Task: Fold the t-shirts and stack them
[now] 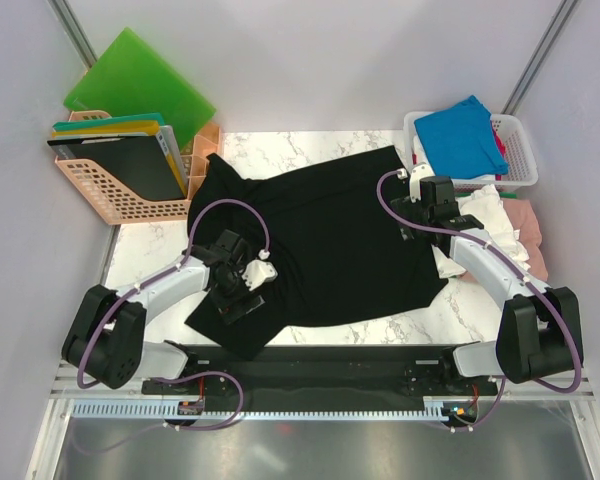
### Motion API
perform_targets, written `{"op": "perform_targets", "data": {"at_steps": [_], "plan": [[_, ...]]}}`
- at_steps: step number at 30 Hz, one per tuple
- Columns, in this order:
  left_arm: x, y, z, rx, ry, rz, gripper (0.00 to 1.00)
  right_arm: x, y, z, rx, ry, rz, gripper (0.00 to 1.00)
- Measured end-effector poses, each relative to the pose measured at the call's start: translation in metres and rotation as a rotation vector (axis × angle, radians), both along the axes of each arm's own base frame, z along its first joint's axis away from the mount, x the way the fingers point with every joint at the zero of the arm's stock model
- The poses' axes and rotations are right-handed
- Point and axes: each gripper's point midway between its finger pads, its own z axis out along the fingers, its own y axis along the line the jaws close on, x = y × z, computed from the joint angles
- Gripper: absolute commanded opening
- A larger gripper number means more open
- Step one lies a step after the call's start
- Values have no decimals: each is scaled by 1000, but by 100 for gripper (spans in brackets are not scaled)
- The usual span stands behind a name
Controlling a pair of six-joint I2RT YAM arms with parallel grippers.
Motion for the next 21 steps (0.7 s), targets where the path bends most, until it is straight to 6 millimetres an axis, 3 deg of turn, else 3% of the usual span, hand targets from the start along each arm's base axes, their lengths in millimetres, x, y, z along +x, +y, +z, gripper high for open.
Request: {"op": "perform_targets", "data": {"at_steps": [11,16,21], "plan": [[9,6,-2,8,-32,21,100,-1,0,-3,0,3,0,98],[22,30,-2,1,-49,110,100,-2,0,-4,-1,5,0,98],[23,56,-2,-7,-62,177,100,-2,0,-5,0,4,0,98]]}}
